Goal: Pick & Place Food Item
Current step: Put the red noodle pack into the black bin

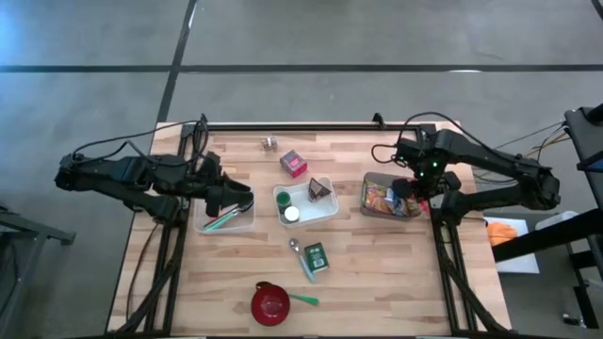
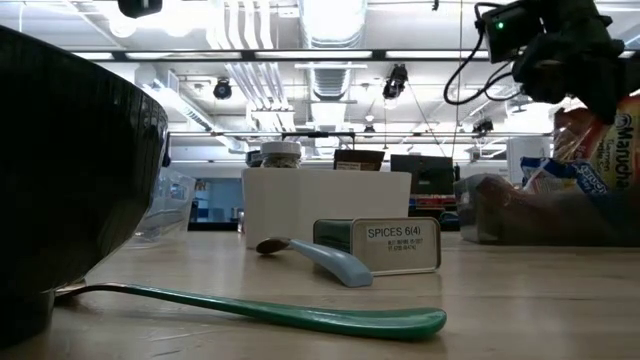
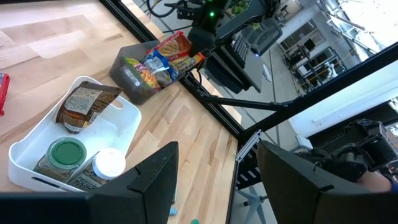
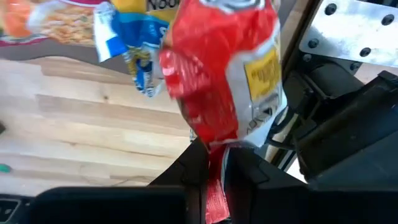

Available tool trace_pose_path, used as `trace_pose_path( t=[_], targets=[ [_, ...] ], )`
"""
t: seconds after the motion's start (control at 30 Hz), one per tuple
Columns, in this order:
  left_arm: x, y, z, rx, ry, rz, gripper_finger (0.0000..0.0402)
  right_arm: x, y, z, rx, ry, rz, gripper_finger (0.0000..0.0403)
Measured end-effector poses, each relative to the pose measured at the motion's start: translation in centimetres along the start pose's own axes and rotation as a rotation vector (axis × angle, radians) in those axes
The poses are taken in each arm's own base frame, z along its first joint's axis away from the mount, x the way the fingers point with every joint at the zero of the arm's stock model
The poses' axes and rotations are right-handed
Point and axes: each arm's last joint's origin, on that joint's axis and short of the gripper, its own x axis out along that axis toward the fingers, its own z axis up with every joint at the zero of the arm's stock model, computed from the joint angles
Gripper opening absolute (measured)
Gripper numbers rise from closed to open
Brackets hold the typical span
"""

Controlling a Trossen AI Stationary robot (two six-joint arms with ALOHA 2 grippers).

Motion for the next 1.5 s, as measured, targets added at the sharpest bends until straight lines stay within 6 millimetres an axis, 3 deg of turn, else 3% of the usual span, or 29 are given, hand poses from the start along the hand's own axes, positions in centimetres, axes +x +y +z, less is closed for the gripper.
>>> trace_pose_path(
  t=[0.17,0.5,1.1,1.23,1.5],
  targets=[
    [0.0,0.0,0.0,0.000,0.000,0.000,0.0220,-0.2,0.1,0.0,0.011,-0.007,0.003,0.0031],
    [0.0,0.0,0.0,0.000,0.002,-0.001,0.0220,1.8,-0.4,0.4,0.041,0.026,-0.051,0.0031],
    [0.0,0.0,0.0,-0.031,0.008,-0.006,0.0220,2.2,0.9,1.5,-0.156,-0.091,0.062,0.0034],
    [0.0,0.0,0.0,-0.031,0.008,-0.006,0.0220,3.1,0.8,1.6,-0.177,-0.069,0.069,0.0062],
    [0.0,0.0,0.0,-0.033,0.014,-0.012,0.0220,4.5,0.8,2.0,-0.186,-0.063,0.088,0.0157]
  ],
)
